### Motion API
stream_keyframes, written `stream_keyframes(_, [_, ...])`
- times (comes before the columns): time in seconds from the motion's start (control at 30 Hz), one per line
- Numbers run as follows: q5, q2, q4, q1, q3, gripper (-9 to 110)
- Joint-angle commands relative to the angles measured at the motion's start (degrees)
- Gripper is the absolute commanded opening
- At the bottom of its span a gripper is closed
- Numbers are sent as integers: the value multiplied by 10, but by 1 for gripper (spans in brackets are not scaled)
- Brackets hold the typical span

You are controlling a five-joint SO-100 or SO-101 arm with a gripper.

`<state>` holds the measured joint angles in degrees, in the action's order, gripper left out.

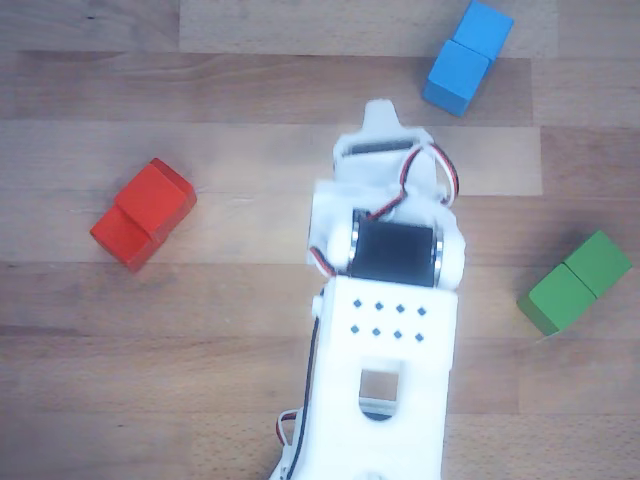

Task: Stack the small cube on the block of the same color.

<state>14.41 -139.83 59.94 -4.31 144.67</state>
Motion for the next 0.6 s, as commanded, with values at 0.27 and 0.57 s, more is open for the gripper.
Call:
stream_keyframes(0.27, [-5,-315,40,-7,192,26])
stream_keyframes(0.57, [-5,-482,53,-2,293,25])
